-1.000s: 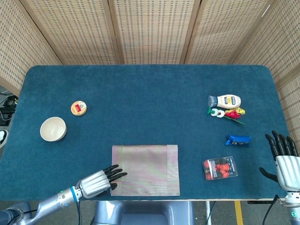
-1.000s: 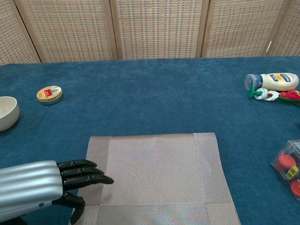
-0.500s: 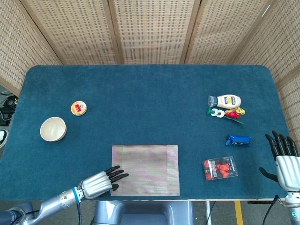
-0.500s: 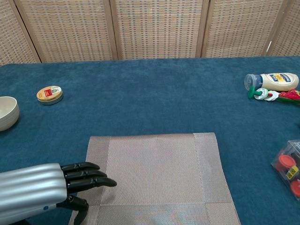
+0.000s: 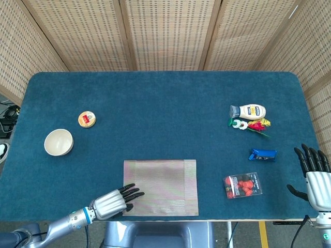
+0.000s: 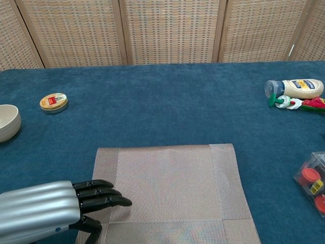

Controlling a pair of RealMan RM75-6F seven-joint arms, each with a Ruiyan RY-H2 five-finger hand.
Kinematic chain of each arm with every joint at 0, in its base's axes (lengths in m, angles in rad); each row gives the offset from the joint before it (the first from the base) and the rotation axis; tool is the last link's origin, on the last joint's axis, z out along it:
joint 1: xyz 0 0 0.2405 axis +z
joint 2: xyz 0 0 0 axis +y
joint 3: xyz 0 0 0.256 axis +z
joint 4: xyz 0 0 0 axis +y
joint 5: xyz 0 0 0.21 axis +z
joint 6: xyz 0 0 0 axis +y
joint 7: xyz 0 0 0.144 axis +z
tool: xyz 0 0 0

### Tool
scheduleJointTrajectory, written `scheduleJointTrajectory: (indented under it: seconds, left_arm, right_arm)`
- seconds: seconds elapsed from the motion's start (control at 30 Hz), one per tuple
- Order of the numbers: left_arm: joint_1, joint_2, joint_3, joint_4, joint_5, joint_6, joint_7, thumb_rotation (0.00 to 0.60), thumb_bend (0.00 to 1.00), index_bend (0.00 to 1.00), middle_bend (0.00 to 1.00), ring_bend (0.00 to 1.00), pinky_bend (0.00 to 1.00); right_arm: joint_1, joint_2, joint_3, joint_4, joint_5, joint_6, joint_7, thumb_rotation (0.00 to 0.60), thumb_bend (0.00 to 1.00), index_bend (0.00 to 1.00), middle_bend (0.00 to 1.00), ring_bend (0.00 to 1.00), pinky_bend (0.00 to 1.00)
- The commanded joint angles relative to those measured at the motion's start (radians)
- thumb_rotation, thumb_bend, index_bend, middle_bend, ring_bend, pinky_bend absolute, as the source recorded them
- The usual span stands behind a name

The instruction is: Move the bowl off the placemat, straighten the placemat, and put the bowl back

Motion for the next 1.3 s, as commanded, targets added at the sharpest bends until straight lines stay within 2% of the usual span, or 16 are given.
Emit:
scheduleJointTrajectory:
  seconds: [0.03,0.33,0.5,0.83,0.93,1.07,1.3]
  left_arm:
    - [-0.002,-0.003,0.001,-0.001,-0.002,0.000,0.000,0.600,0.46,0.48,0.00,0.00,0.00]
    - [-0.007,-0.014,0.004,-0.002,-0.013,-0.004,0.006,0.600,0.47,0.51,0.00,0.00,0.00]
    - [-0.009,-0.020,0.002,-0.002,-0.025,-0.011,0.010,0.600,0.48,0.61,0.00,0.00,0.00]
    - [-0.020,-0.034,-0.035,-0.015,-0.070,0.005,-0.037,0.600,0.58,0.74,0.00,0.00,0.00]
    - [-0.030,-0.023,-0.075,-0.047,-0.098,0.021,-0.052,0.600,0.61,0.79,0.00,0.00,0.00]
    - [-0.059,0.003,-0.158,-0.121,-0.159,0.021,-0.063,0.600,0.61,0.80,0.00,0.00,0.00]
    - [-0.147,0.094,-0.356,-0.299,-0.380,-0.113,-0.023,0.600,0.62,0.81,0.00,0.00,0.00]
  right_arm:
    - [0.000,0.000,0.000,0.000,-0.001,0.000,0.001,0.600,0.00,0.06,0.00,0.00,0.00]
    - [0.000,0.003,0.000,0.000,-0.001,0.000,0.007,0.600,0.00,0.06,0.00,0.00,0.00]
    - [-0.001,0.005,0.000,0.000,-0.003,0.003,0.011,0.600,0.00,0.06,0.00,0.00,0.00]
    - [-0.002,0.006,-0.002,-0.001,-0.007,0.005,0.015,0.600,0.00,0.06,0.00,0.00,0.00]
    - [-0.002,0.006,-0.002,-0.002,-0.008,0.005,0.016,0.600,0.00,0.06,0.00,0.00,0.00]
    - [-0.001,0.005,-0.004,-0.002,-0.010,0.003,0.013,0.600,0.00,0.06,0.00,0.00,0.00]
    - [0.001,0.003,-0.002,0.000,-0.002,-0.003,0.007,0.600,0.00,0.06,0.00,0.00,0.00]
